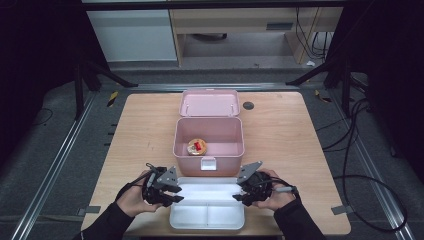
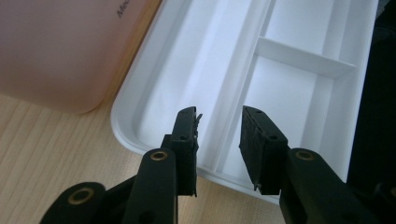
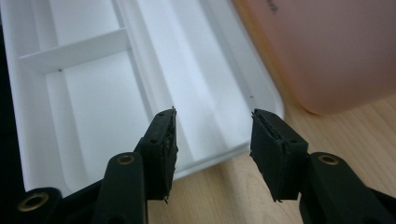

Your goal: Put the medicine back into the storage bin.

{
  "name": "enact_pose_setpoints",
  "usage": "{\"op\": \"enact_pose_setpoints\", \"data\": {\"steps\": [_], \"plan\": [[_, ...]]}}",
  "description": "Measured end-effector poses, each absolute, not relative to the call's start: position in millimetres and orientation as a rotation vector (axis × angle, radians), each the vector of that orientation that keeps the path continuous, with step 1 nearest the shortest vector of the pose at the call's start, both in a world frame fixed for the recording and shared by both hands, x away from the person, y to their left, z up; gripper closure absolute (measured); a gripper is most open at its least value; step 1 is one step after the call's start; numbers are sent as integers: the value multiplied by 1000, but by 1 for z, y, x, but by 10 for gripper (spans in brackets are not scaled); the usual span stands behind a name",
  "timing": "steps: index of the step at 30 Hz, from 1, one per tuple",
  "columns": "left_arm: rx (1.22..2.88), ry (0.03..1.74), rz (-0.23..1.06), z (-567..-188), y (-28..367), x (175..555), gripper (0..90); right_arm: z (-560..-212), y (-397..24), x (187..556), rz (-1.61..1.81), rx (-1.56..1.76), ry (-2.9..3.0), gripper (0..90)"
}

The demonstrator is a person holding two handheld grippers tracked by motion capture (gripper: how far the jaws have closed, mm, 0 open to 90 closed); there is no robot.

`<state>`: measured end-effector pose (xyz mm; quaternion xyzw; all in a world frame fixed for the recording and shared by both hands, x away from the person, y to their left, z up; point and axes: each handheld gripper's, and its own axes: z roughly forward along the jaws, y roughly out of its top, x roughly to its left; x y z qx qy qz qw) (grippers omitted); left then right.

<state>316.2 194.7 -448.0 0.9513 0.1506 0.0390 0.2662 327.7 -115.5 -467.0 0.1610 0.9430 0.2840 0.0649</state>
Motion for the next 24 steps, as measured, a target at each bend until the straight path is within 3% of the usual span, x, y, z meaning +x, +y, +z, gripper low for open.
{"op": "enact_pose_setpoints", "data": {"steps": [14, 24], "plan": [[2756, 281, 88, -470, 177, 315, 701, -484, -90, 319, 646, 323, 2990, 693], [2791, 255, 61, -477, 174, 320, 759, -486, -85, 321, 575, 297, 3032, 767]]}}
